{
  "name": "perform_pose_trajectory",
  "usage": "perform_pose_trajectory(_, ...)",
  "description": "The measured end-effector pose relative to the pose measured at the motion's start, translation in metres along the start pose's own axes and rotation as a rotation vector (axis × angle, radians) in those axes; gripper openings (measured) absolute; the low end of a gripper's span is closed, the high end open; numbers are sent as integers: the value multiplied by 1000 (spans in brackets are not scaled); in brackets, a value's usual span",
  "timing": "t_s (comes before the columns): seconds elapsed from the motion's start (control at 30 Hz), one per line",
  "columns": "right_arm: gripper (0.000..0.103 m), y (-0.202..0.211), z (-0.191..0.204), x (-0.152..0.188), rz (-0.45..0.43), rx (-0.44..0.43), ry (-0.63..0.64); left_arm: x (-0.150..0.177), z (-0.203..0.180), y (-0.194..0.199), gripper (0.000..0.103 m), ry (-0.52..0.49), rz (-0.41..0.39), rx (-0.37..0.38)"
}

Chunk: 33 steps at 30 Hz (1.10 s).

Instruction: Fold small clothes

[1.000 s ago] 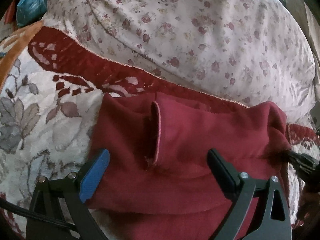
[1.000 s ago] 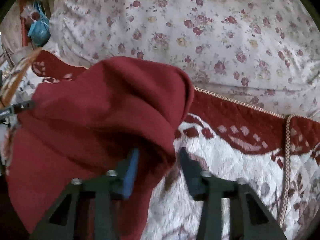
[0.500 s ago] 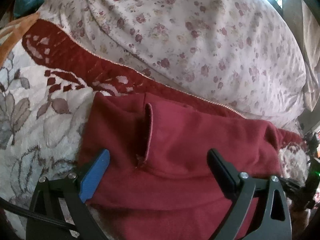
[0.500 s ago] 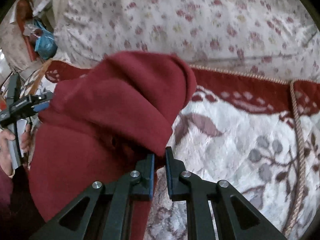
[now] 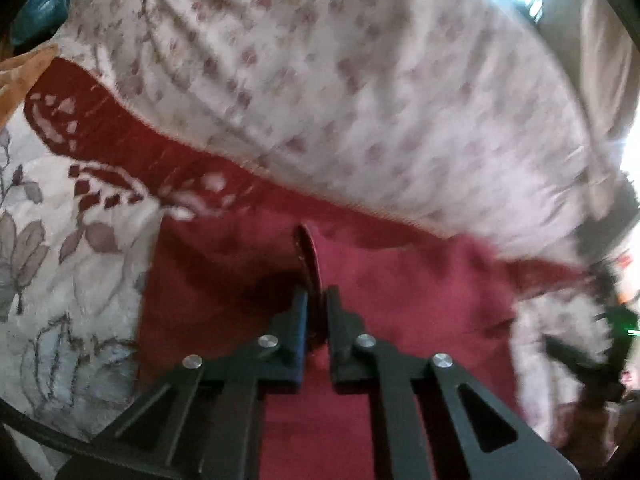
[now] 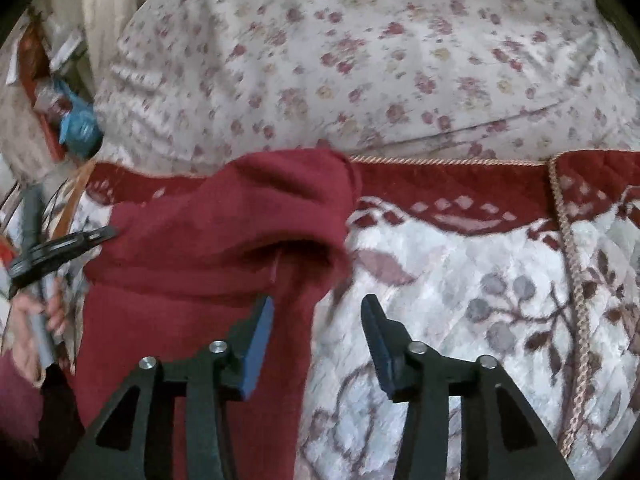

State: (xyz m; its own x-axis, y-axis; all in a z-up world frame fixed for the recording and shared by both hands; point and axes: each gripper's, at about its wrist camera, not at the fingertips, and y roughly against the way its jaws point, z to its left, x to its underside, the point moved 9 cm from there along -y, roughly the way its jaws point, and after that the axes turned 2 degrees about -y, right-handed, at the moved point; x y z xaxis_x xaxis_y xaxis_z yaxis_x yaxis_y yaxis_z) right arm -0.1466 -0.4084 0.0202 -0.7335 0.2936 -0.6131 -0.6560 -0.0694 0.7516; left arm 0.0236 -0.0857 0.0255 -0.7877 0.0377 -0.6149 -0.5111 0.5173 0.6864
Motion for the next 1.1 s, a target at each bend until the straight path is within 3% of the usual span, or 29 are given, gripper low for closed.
perform_pose_trajectory(0.1, 53, -3, -2, -19, -26, -3, -39, -5, 9, 18, 8, 27, -31, 18)
perform_pose_trajectory(0.27, 53, -37, 5, -53, 0, -29, -81, 7, 47, 6, 6, 168, 51, -5)
perform_pose_trajectory(0.33, 53, -54, 7, -61, 28, -32, -119, 7, 45, 3, 10, 168, 60, 6)
perform_pose_trajectory(0.37, 53, -57, 8, -63, 35, -28, -132, 8, 44, 2, 26, 174, 61, 12)
perform_pose_trajectory(0.4, 53, -57, 11, -65, 30, -34, -135, 8, 42, 0, 50, 179, 61, 25)
perform_pose_trajectory(0.47, 54, -54, 24, -61, 19, -62, -97, 5, 36, -3, 67, 168, 39, 16)
perform_pose_trajectory(0.67, 58, -43, 25, -34, 49, -51, -34, 11, 18, -22, 70, 22, 72, -106)
perform_pose_trajectory(0.73, 58, -39, 17, -29, 48, -46, -42, 20, 15, -37, 66, -32, 121, -163)
perform_pose_trajectory(0.8, 58, -35, 10, -28, 40, -44, -55, 29, 9, -47, 27, -76, 163, -184)
perform_pose_trajectory(0.83, 58, -33, 7, -28, 34, -47, -62, 29, 7, -47, 22, -96, 160, -198)
perform_pose_trajectory(0.87, 59, -30, 6, -27, 28, -50, -64, 26, 2, -44, 5, -88, 149, -153)
perform_pose_trajectory(0.93, 59, -24, 5, -23, 14, -58, -55, 21, -4, -32, 5, 4, 148, -40)
perform_pose_trajectory(1.0, 64, -20, 7, -20, -1, -63, -23, 12, -8, -17, 5, 31, 132, -13)
perform_pose_trajectory(1.1, 65, -27, 14, -11, -5, -32, 51, -12, -26, 4, 5, 16, 108, 6)
